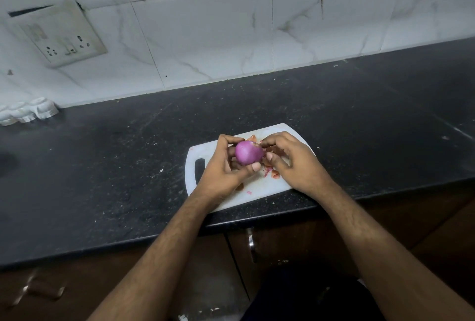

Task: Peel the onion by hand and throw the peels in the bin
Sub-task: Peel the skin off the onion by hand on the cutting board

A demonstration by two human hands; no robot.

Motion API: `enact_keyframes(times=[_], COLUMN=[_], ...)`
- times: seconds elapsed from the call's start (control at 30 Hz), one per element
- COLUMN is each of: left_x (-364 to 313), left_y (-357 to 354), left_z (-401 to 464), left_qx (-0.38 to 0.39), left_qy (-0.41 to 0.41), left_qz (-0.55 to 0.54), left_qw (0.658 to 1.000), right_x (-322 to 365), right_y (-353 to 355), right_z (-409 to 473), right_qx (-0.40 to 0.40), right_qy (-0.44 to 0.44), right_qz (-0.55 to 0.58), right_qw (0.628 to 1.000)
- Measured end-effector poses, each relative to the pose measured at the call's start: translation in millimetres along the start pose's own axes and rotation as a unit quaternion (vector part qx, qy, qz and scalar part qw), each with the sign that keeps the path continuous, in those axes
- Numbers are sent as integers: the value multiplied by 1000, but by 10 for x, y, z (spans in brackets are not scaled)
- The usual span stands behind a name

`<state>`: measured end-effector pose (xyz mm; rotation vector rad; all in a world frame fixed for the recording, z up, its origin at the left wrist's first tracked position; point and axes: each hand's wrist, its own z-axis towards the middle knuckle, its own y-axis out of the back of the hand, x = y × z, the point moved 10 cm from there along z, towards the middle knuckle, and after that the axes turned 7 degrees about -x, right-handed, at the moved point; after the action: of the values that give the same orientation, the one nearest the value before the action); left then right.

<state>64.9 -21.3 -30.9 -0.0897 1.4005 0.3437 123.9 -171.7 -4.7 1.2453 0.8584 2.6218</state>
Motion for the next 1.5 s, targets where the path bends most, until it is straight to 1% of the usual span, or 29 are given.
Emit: enact_keyframes(times=[0.13, 0.23, 0.37, 0.5, 0.6, 0.67, 0.77, 0.93, 1.17, 1.33, 1.5], left_x=[-48, -45, 20, 34, 43, 64, 74, 74, 50, 60, 95], left_y=[24, 19, 20, -34, -101, -104, -87, -50, -61, -70, -44], left_z=[-50, -56, -8, 9, 23, 37, 43, 52, 34, 34, 29], left_qx=[-19, -15, 5, 36, 67, 72, 72, 83, 82, 85, 70], left_qy=[33, 35, 25, 5, -19, -15, -4, -12, 1, 7, 34], left_qz=[-4, 4, 17, 0, -9, -8, -6, -10, -11, -30, -45], left_qw=[999, 999, 1000, 999, 998, 997, 997, 996, 997, 996, 996], right_x=[-26, 44, 161, 143, 123, 119, 110, 73, 44, 72, 20], right_y=[11, 44, 170, 120, 143, 135, 116, 119, 155, 135, 205], right_z=[-1, -12, -32, -37, -33, -29, -30, -30, -29, -36, -22], right_qx=[-4, -13, -49, -27, -35, -32, -30, -34, -54, -47, -75], right_qy=[-2, 11, 30, 11, -1, -7, -10, -18, -16, 0, -20], right_qz=[-6, 25, 35, 72, 84, 89, 82, 68, 46, 39, 44], right_qw=[1000, 1000, 998, 997, 996, 995, 996, 997, 997, 998, 996])
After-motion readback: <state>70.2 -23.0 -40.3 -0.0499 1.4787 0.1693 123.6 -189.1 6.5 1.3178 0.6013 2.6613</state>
